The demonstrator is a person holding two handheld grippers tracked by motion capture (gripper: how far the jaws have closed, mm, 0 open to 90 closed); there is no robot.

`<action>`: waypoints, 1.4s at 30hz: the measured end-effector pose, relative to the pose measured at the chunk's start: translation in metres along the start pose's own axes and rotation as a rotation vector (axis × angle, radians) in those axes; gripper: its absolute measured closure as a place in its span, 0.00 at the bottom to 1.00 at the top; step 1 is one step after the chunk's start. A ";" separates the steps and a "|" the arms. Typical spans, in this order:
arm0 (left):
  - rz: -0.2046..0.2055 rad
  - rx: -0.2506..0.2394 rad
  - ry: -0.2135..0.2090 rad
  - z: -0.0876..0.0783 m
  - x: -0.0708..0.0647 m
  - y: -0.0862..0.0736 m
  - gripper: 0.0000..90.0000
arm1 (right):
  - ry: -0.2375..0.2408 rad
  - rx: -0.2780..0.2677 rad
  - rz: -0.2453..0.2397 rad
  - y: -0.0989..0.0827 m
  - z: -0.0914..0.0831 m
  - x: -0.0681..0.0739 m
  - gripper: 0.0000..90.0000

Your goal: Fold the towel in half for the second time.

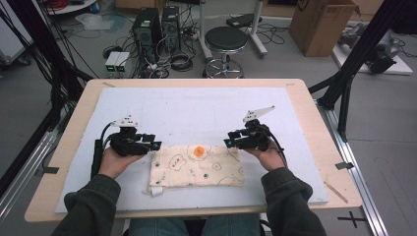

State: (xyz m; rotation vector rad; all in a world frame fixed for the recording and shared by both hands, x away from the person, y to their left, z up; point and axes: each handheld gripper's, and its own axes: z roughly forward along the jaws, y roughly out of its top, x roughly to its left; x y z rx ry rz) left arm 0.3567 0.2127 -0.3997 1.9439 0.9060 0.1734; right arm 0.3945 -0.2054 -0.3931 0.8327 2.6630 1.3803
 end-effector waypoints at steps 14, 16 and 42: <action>-0.038 0.049 0.030 0.015 0.014 -0.004 0.55 | -0.051 0.047 0.043 -0.006 0.007 -0.019 0.64; -0.044 0.056 0.029 0.017 0.016 -0.005 0.55 | -0.050 0.058 0.052 -0.006 0.009 -0.020 0.64; -0.043 0.205 0.029 0.034 0.023 -0.013 0.73 | -0.013 0.172 0.082 -0.025 0.022 -0.031 0.69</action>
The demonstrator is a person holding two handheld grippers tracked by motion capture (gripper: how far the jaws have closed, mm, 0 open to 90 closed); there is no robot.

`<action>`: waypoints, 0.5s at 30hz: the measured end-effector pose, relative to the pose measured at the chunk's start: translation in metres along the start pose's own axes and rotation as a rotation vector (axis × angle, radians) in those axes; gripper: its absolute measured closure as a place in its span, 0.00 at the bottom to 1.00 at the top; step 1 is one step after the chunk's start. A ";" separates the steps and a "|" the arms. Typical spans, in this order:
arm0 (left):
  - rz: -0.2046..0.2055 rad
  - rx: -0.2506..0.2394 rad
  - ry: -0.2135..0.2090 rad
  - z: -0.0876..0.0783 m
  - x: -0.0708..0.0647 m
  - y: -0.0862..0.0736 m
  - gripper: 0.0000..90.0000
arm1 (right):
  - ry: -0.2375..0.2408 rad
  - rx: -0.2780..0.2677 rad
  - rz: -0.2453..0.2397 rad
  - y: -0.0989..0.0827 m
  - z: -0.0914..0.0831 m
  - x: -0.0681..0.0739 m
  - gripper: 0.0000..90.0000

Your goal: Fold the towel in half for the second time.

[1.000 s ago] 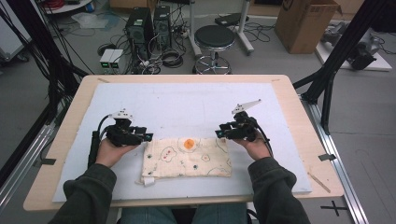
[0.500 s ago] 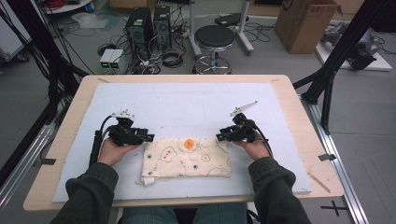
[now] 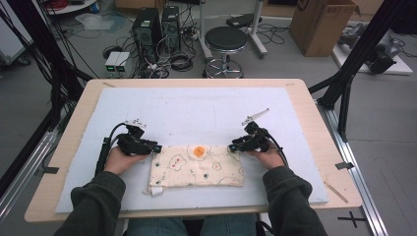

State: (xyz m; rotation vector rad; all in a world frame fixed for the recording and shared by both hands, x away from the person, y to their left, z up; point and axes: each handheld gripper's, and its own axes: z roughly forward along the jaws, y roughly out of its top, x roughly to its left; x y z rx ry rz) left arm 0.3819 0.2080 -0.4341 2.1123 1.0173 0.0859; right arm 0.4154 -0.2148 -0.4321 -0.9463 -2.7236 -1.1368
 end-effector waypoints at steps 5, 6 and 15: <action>0.026 0.011 0.006 0.001 -0.002 0.000 0.82 | -0.012 -0.010 0.001 -0.006 0.000 0.000 0.76; 0.027 0.011 0.012 0.001 -0.003 0.000 0.83 | -0.017 -0.007 -0.002 -0.006 0.000 0.001 0.77; 0.048 0.014 0.026 -0.001 -0.007 -0.002 0.94 | -0.012 0.007 -0.040 -0.010 -0.003 0.005 0.93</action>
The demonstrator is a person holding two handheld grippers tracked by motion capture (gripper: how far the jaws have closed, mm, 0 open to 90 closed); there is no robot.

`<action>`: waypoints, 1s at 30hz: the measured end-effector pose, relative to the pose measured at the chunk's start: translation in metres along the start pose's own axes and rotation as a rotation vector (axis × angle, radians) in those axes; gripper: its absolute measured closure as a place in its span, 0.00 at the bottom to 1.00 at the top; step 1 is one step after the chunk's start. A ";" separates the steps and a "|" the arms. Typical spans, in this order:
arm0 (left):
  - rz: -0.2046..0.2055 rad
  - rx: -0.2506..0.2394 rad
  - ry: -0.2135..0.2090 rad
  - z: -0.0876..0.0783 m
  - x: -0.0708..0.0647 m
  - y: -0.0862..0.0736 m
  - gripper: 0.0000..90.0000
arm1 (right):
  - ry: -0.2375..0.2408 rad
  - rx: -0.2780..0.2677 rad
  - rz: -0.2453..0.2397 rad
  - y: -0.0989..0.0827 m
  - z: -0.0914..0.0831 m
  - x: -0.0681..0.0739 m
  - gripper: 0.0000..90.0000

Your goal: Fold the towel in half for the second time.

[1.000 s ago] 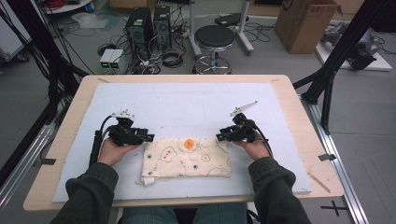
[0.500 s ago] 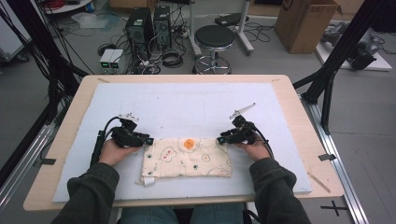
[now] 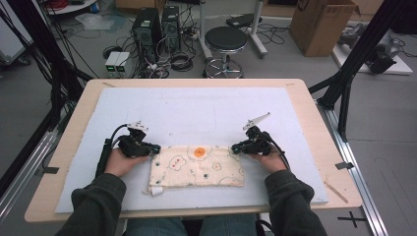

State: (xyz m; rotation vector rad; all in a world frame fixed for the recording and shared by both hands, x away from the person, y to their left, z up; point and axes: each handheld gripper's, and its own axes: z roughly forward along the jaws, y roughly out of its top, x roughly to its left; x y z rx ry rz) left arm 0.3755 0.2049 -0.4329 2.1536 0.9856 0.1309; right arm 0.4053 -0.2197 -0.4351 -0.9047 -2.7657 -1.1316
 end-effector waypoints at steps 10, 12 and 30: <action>-0.008 -0.055 0.025 -0.005 0.002 0.004 0.95 | -0.012 -0.019 -0.009 0.005 -0.009 -0.001 0.95; -0.019 -0.077 0.032 -0.006 0.003 0.006 0.95 | -0.020 -0.020 -0.010 0.009 -0.011 -0.001 0.95; -0.088 -0.189 0.069 -0.008 0.022 0.034 0.95 | -0.079 -0.127 0.058 0.041 -0.028 -0.024 0.95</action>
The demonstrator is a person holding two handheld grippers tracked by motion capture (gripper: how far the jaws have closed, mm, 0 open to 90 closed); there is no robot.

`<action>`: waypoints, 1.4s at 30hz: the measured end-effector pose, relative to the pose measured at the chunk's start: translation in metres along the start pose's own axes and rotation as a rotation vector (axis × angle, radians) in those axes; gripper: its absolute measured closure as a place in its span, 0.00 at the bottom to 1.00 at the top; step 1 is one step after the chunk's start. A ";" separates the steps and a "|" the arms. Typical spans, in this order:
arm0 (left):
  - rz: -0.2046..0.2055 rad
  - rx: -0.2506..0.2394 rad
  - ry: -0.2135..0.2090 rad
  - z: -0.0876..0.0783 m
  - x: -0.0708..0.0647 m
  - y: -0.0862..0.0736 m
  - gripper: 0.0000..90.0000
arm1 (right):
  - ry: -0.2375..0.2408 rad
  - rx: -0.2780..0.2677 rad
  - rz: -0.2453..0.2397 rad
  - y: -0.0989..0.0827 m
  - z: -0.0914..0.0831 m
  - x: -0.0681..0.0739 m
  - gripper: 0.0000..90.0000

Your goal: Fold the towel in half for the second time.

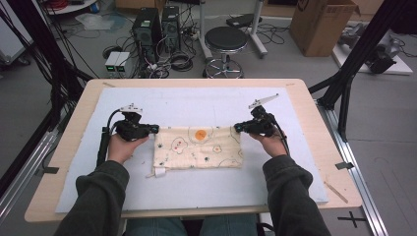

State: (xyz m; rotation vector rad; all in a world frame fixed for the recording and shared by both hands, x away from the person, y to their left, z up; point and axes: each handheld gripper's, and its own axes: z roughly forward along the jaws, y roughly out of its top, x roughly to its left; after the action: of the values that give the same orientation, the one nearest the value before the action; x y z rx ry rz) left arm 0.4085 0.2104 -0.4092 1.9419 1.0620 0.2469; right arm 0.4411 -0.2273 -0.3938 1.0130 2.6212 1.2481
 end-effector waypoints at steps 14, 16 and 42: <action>-0.045 0.003 0.003 0.014 0.010 -0.006 0.95 | 0.015 0.034 0.081 -0.009 0.025 -0.018 0.95; -0.044 0.003 -0.002 0.013 0.010 -0.006 0.95 | 0.022 0.030 0.082 -0.010 0.025 -0.019 0.95; -0.012 -0.040 -0.036 -0.003 0.003 -0.012 0.95 | 0.030 -0.006 0.045 -0.007 0.010 -0.006 0.95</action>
State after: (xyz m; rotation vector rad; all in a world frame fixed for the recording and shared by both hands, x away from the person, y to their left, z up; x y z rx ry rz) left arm 0.4015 0.2176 -0.4171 1.8967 1.0377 0.2242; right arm 0.4448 -0.2275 -0.4068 1.0663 2.6290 1.2895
